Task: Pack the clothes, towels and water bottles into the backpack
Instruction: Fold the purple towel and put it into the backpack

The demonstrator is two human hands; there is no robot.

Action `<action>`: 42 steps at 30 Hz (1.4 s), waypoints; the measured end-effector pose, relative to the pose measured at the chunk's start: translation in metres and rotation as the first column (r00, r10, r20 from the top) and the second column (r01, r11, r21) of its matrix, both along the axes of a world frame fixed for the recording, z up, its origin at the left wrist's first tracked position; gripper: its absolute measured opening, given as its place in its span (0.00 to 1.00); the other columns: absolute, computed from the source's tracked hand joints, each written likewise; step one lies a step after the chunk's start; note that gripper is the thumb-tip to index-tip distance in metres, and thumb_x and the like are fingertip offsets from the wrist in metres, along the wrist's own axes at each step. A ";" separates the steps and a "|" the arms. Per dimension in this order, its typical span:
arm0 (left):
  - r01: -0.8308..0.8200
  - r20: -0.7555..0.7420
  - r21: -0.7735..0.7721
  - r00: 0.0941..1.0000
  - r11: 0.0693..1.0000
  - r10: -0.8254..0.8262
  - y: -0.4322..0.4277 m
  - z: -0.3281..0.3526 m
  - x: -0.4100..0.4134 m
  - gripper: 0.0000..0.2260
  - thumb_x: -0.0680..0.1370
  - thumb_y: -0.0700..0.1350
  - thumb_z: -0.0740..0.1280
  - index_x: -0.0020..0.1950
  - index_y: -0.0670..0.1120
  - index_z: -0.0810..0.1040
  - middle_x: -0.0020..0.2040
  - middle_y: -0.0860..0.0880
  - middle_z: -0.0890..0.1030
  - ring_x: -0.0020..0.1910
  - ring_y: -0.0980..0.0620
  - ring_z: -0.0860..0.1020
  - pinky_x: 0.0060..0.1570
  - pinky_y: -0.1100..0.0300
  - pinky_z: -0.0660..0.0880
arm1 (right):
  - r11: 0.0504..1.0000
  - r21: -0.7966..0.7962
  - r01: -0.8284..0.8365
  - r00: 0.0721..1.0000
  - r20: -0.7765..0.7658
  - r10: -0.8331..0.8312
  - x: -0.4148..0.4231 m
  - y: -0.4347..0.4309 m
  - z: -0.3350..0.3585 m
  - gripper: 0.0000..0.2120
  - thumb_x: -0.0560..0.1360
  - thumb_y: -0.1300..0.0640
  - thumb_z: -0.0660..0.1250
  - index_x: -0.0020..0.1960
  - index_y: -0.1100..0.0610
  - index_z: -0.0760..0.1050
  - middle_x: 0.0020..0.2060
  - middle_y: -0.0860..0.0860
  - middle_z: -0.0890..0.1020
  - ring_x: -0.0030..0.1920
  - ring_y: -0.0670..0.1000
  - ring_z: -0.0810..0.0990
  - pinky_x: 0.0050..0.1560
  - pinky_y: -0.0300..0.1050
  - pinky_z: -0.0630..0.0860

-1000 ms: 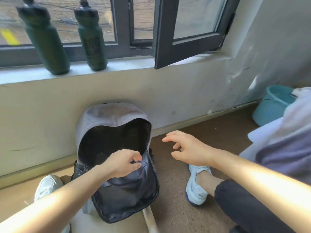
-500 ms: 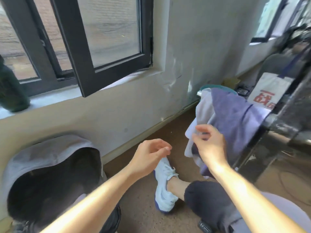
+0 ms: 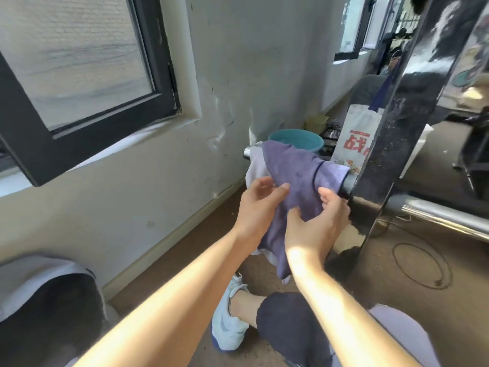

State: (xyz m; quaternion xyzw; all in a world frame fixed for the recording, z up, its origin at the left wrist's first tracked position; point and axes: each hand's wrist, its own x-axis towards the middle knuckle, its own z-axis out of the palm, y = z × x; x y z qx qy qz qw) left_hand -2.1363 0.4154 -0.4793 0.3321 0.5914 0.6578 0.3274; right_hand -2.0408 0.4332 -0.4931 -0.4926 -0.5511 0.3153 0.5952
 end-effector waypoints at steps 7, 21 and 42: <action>-0.104 0.089 0.109 0.992 0.989 0.094 0.004 0.013 -0.003 0.07 0.84 0.45 0.66 0.47 0.45 0.73 0.41 0.44 0.78 0.45 0.46 0.76 0.49 0.48 0.74 | 0.995 -0.043 -0.088 0.996 -0.016 0.087 -0.004 -0.001 0.004 0.22 0.69 0.65 0.71 0.60 0.50 0.76 0.56 0.46 0.79 0.60 0.50 0.77 0.62 0.53 0.74; -0.005 -0.252 -0.309 0.965 0.951 -0.077 -0.082 0.073 -0.051 0.06 0.77 0.45 0.76 0.47 0.42 0.86 0.40 0.48 0.86 0.40 0.51 0.84 0.42 0.63 0.81 | 0.897 -0.033 -0.441 0.880 -0.214 0.425 -0.005 -0.011 0.030 0.19 0.75 0.62 0.70 0.62 0.45 0.74 0.53 0.38 0.81 0.55 0.37 0.80 0.60 0.41 0.77; -0.634 -0.047 0.012 0.772 0.773 0.634 -0.147 0.048 -0.105 0.12 0.81 0.38 0.63 0.38 0.49 0.70 0.37 0.46 0.72 0.41 0.50 0.72 0.42 0.56 0.70 | 0.966 0.175 -0.189 0.978 0.127 0.168 -0.053 0.017 0.000 0.41 0.73 0.70 0.73 0.79 0.49 0.61 0.70 0.59 0.62 0.65 0.52 0.72 0.62 0.27 0.66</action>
